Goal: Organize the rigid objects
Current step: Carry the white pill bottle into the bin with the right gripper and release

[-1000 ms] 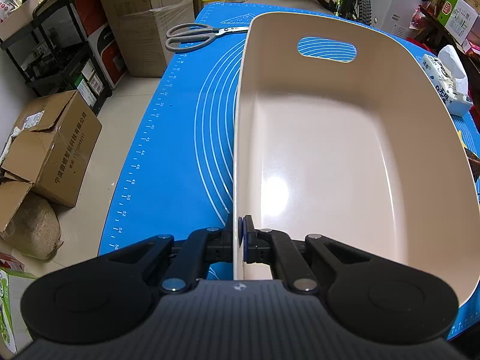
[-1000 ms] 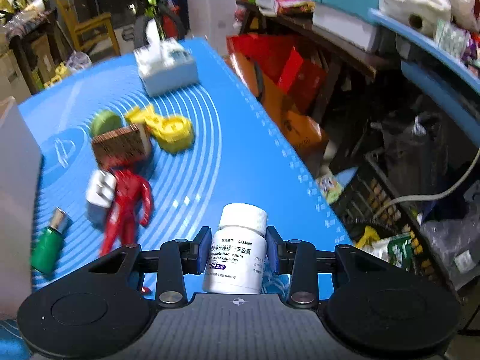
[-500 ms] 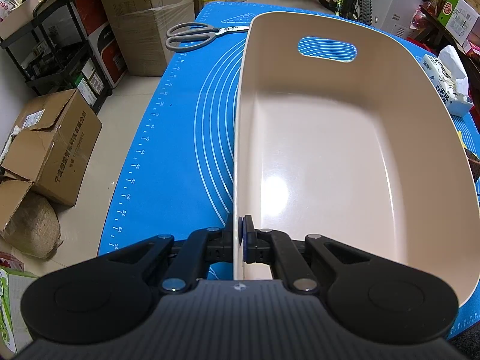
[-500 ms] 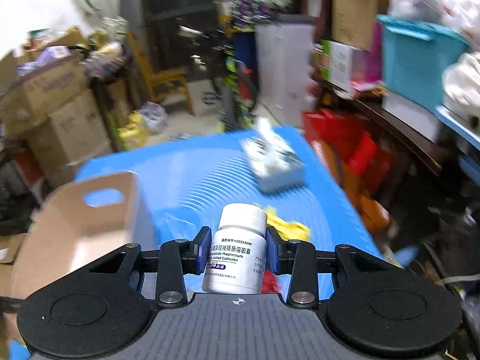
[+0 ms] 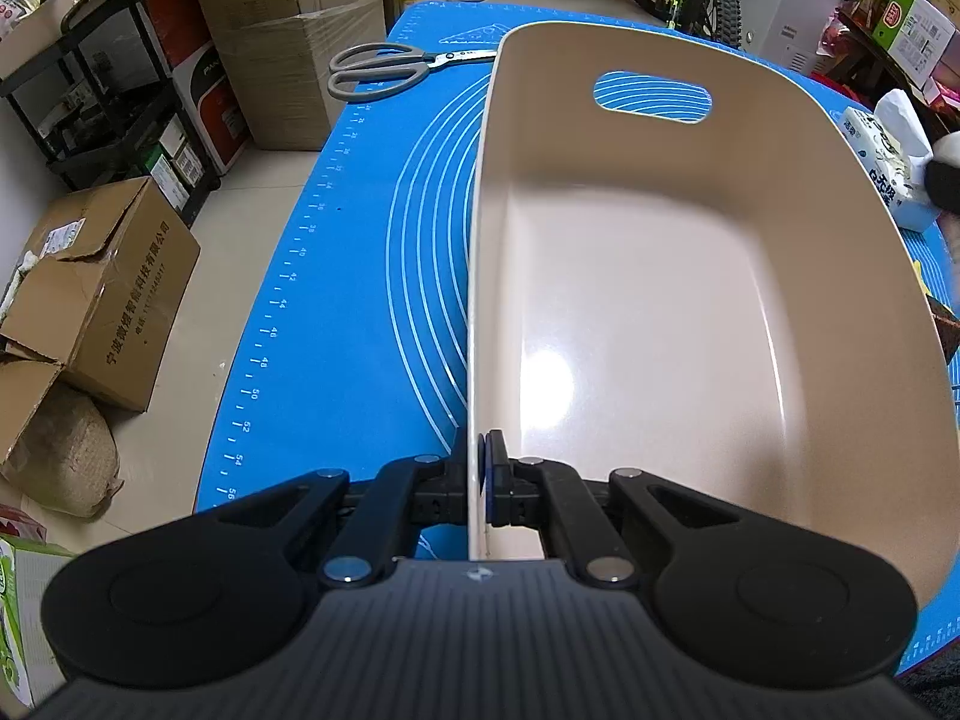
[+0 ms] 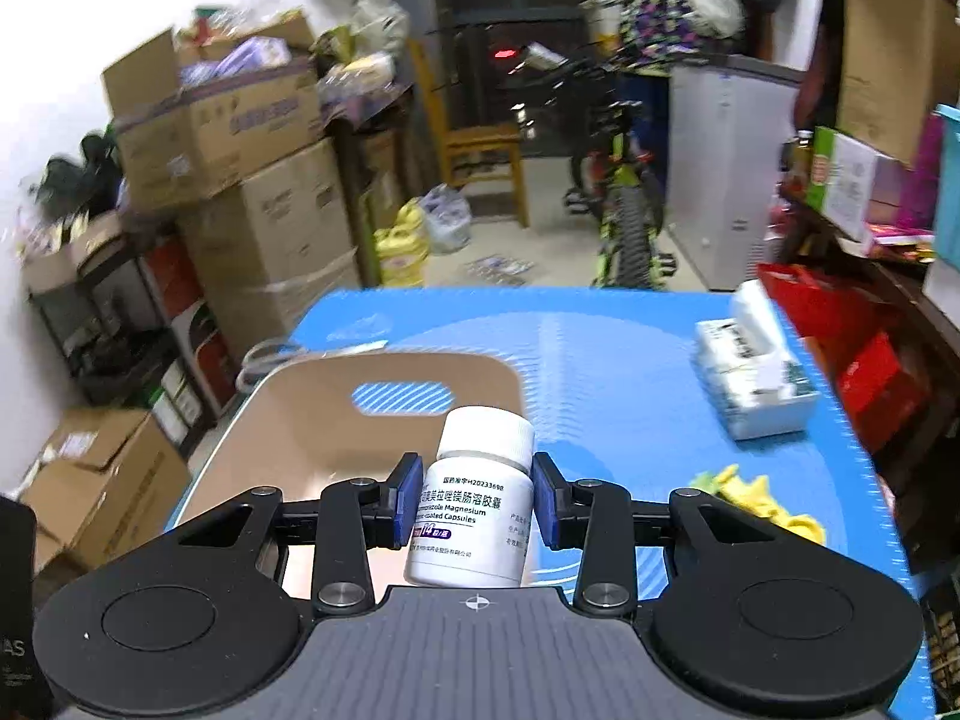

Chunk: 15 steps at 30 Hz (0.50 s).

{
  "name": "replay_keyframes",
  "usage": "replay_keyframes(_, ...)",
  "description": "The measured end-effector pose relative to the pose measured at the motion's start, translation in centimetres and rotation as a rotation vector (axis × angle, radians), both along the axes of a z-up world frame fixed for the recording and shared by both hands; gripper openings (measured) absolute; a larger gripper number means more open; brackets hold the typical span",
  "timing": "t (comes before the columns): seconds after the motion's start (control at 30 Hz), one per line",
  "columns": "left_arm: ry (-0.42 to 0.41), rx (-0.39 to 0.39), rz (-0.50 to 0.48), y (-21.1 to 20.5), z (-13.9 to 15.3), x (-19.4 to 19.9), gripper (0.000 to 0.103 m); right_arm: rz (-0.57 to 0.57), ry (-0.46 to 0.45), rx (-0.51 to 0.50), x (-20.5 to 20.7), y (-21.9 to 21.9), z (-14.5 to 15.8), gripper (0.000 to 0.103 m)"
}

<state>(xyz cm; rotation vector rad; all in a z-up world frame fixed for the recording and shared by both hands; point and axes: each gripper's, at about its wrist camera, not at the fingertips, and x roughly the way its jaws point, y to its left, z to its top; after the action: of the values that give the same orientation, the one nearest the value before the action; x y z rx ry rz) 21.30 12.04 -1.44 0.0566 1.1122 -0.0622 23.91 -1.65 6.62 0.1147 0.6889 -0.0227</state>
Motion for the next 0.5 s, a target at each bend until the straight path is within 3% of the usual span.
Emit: replay_keyframes(0.5, 0.001, 0.001, -0.001, 0.0, 0.0, 0.0, 0.005, 0.150, 0.247, -0.084, 2.0, 6.0, -7.3, 0.045)
